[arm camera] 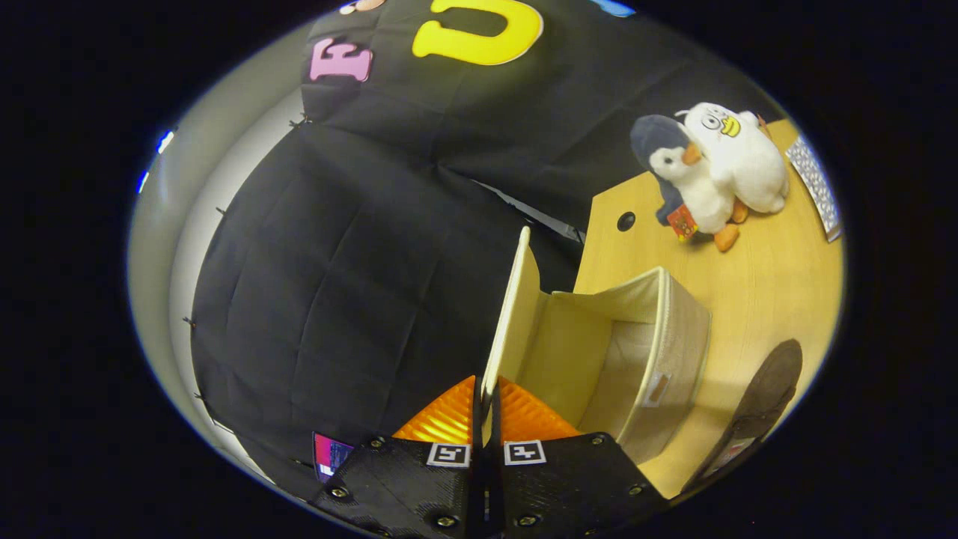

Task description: Open the storage box then place both shoes into the box .Put the left shoe in first, then the right shoe, with the right side of both shoes facing outward in a uniform manner.

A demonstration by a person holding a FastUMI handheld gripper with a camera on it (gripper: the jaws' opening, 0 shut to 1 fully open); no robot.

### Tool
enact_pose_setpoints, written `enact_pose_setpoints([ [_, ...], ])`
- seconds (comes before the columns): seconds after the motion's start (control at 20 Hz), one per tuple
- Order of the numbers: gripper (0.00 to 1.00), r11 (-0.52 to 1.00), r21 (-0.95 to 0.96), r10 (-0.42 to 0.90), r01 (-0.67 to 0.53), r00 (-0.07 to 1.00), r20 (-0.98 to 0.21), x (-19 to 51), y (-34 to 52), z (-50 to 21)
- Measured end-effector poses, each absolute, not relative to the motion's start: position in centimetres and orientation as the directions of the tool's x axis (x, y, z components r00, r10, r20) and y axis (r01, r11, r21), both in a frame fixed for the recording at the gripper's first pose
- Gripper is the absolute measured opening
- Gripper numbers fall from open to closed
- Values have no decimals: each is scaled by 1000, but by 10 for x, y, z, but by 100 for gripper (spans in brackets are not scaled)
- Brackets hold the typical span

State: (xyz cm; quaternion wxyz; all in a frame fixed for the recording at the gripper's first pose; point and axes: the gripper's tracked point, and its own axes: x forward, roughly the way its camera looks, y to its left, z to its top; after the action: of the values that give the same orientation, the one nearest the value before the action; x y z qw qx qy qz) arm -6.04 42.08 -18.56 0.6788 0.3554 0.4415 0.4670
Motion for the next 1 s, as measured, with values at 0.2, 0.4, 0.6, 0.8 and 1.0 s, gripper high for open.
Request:
enact_pose_setpoints([
  [0.2,2,325,855,946,-405,159,-284,-64,474,-149],
  [0.4,8,326,821,945,-469,143,-294,-71,541,-130],
  [0.6,11,344,800,937,-491,124,-327,-82,610,-135],
  [0.8,18,412,766,907,-493,140,-397,-82,644,-155],
  [1.0,64,440,710,894,-551,188,-408,-67,654,-149],
])
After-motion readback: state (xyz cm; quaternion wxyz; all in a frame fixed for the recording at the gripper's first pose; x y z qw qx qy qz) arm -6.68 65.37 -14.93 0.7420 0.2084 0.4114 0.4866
